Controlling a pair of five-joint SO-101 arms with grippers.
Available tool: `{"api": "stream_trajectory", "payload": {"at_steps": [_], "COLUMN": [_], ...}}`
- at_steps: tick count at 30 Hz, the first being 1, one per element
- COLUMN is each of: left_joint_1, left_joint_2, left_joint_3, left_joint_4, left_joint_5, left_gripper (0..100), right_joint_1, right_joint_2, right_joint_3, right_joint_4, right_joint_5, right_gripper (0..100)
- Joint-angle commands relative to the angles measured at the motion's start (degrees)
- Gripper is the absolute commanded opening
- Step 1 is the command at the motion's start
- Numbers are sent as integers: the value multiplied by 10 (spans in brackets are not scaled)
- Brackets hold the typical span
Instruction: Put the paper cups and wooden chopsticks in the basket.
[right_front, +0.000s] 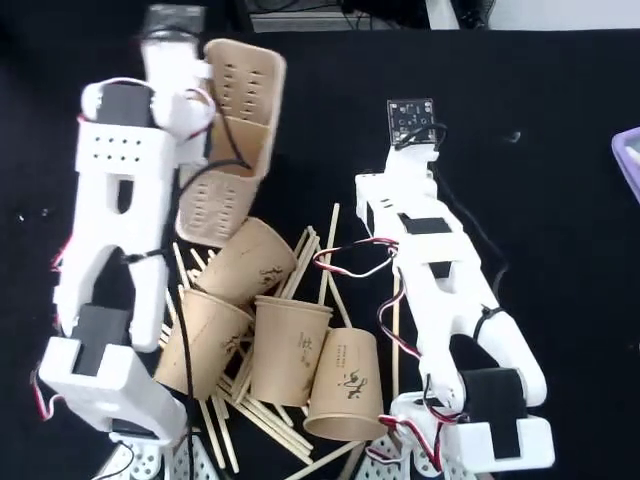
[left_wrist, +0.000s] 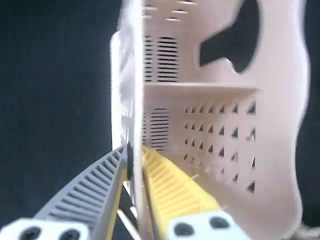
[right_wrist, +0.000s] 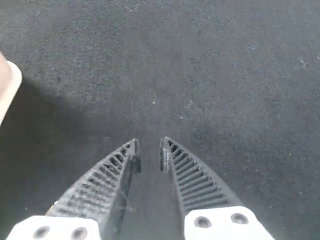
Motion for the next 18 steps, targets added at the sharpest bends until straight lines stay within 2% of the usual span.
{"api": "stream_trajectory", "payload": {"at_steps": [1,4,6,12,18], "left_joint_1": [73,92,95,92,106], "left_joint_2": [-25,-24,-23,-25,-24], "left_joint_3": [-34,-21,-14,15,18], "left_joint_4": [15,13,13,-25,-34], "left_joint_5": [-185,-258,-280,-287,-285], "left_gripper": [30,30,30,30,33], "right_joint_1": [24,64,70,69,-7], "right_joint_2": [-37,-86,-109,-120,-120], "right_joint_3": [-54,-103,-145,-282,-358], "right_joint_4": [43,129,182,270,344], "right_joint_5": [-16,-63,-56,21,59], "right_gripper": [81,82,90,248,212]}}
